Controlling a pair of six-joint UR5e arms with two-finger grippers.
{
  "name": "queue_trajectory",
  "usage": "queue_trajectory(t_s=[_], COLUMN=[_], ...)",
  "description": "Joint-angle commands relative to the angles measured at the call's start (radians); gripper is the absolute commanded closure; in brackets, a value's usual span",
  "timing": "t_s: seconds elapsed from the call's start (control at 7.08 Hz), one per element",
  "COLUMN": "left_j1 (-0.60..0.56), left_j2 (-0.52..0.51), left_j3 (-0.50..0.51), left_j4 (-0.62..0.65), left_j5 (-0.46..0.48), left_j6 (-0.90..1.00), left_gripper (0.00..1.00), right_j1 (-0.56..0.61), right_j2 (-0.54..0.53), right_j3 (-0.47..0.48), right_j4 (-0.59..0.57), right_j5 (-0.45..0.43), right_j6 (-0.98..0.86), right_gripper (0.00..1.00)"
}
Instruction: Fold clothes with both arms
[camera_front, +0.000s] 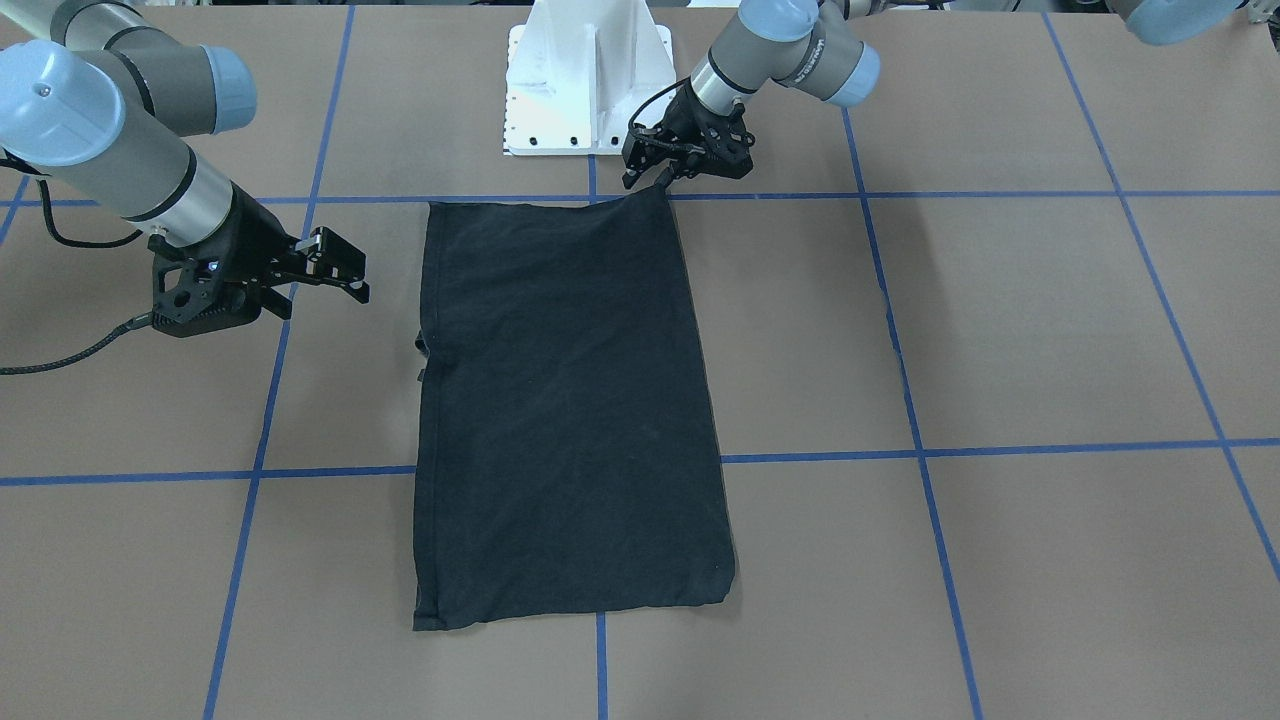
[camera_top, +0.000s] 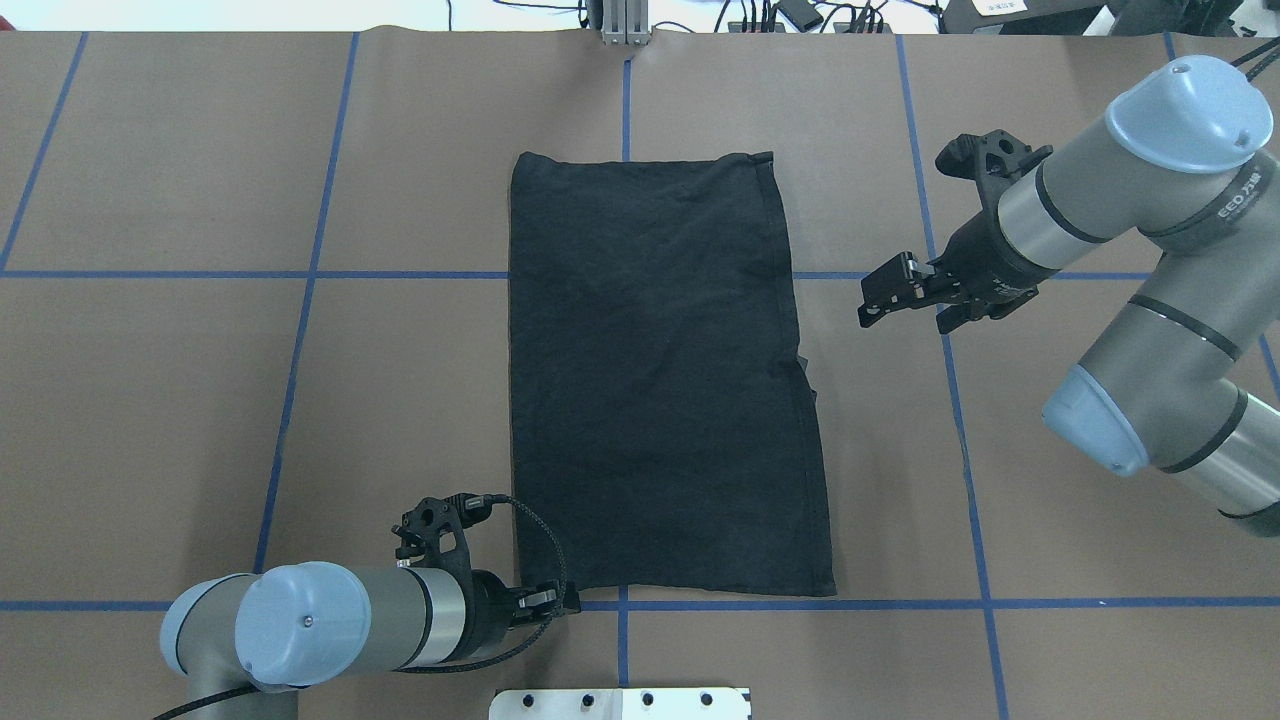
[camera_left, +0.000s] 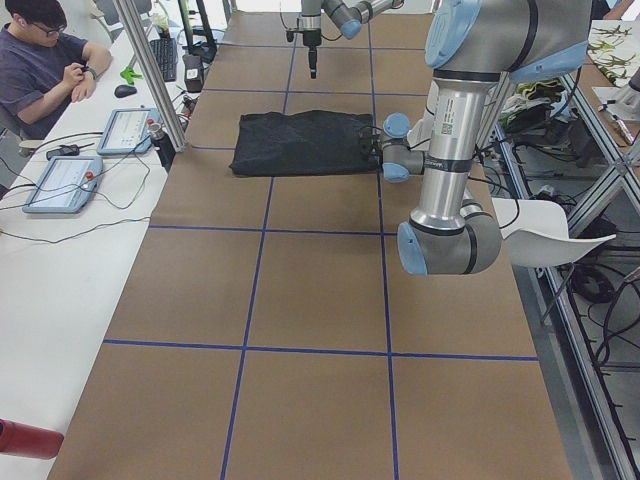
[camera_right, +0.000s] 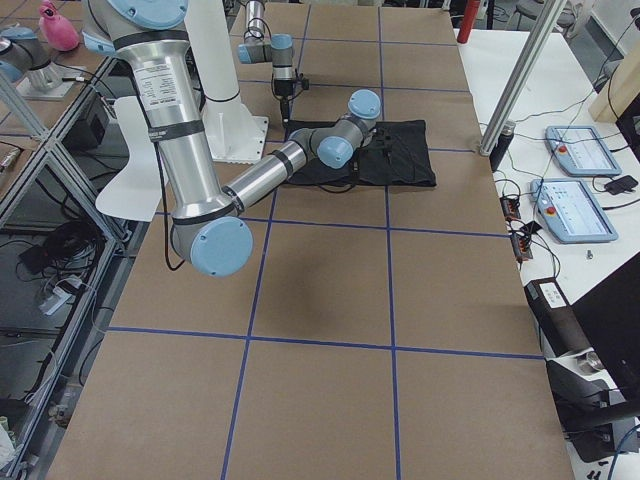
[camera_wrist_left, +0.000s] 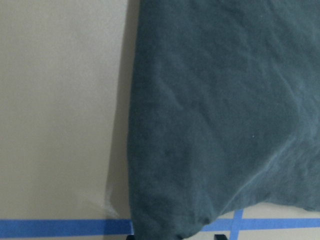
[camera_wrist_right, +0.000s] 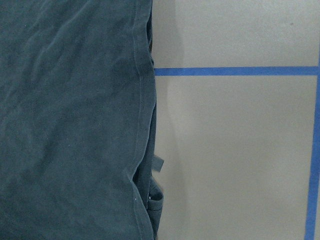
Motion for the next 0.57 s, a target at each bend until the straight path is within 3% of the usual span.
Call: queue_trajectory(t_s=[0.0,0.42], left_j1=[-0.013,-0.035], left_j2=[0.000,0.003], left_j3=[0.000,0.002], left_j4=[0.000,0.002], left_j5=[0.000,0.000], left_j6=[0.002,0.007], left_gripper=[0.41,0.42], right_j1=[-0.002,-0.002], right_j2=[0.001,0.001], right_j3=[-0.005,-0.006], right_j4=[0.000,0.000], right_j5=[0.000,0.000], right_j6=[-0.003,-0.003], right_gripper=[0.01,0.01])
